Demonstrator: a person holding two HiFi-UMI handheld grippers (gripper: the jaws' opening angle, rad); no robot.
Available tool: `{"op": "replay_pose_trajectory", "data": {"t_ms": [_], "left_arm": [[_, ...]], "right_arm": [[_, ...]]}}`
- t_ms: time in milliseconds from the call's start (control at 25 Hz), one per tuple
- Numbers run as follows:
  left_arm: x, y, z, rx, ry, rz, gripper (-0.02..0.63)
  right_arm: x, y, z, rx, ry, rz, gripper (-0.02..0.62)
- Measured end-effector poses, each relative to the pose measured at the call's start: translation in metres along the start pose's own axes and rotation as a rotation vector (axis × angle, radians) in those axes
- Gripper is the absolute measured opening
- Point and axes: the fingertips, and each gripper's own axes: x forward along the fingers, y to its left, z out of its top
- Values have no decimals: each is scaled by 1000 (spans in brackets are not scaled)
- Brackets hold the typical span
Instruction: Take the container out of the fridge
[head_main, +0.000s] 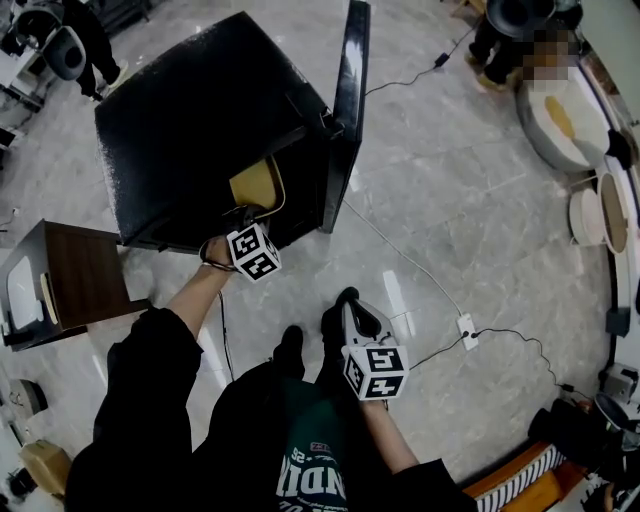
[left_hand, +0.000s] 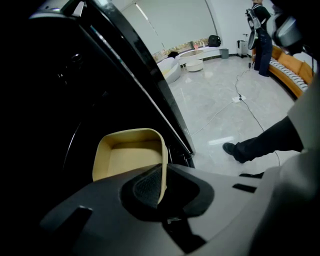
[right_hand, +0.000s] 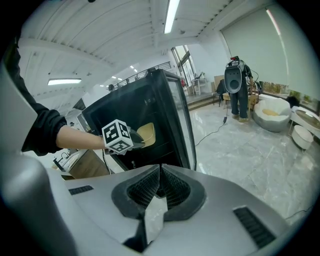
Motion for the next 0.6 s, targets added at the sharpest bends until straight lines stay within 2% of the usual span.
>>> {"op": "replay_pose_trajectory", "data": {"t_ms": [160,600], "left_arm": [[-14,-14,-4,38,-1,-45,29],[-75,-48,-7,88,-33,-91,29]], "right_arm": [[1,13,5,-8,-19,14,35],[-10,45,13,-28,-74,21,35]]}}
